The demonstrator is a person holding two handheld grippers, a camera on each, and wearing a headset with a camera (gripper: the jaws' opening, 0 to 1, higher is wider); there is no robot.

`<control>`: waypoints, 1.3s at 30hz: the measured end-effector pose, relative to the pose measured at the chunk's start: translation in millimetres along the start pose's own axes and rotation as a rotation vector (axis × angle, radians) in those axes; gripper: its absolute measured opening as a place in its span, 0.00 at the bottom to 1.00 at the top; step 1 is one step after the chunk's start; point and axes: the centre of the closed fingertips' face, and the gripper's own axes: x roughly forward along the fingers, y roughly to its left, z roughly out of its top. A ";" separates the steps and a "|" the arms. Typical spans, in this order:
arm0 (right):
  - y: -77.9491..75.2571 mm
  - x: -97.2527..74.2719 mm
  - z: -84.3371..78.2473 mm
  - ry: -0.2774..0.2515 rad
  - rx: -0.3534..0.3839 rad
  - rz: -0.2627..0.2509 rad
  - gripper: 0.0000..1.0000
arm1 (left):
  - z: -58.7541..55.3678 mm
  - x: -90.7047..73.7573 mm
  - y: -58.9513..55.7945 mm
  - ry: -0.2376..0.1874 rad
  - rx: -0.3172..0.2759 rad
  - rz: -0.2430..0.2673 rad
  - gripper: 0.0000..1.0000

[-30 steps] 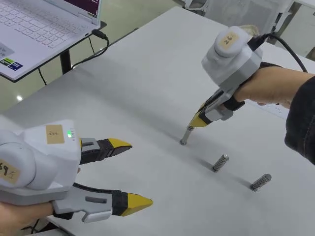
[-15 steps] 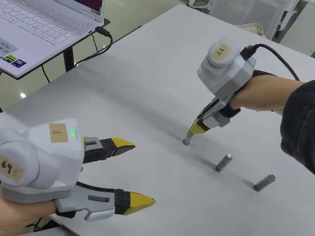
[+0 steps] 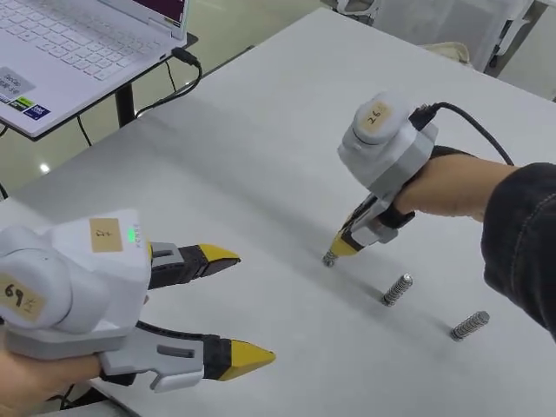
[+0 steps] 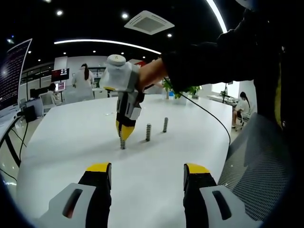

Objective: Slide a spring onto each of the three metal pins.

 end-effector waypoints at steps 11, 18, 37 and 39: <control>11.7 3.7 -5.9 0.007 0.005 0.010 0.08 | 1.3 -0.1 -1.3 -0.004 0.002 -0.005 0.56; 15.2 4.5 -4.9 0.008 -0.007 0.009 0.09 | 1.0 -0.3 -1.6 -0.005 0.001 -0.005 0.56; 16.6 6.9 -3.8 -0.003 -0.014 0.017 0.14 | -0.8 1.6 0.1 -0.002 0.000 -0.007 0.56; 16.2 5.6 -3.7 -0.006 -0.015 0.012 0.16 | -1.0 2.1 0.1 0.000 0.001 -0.008 0.56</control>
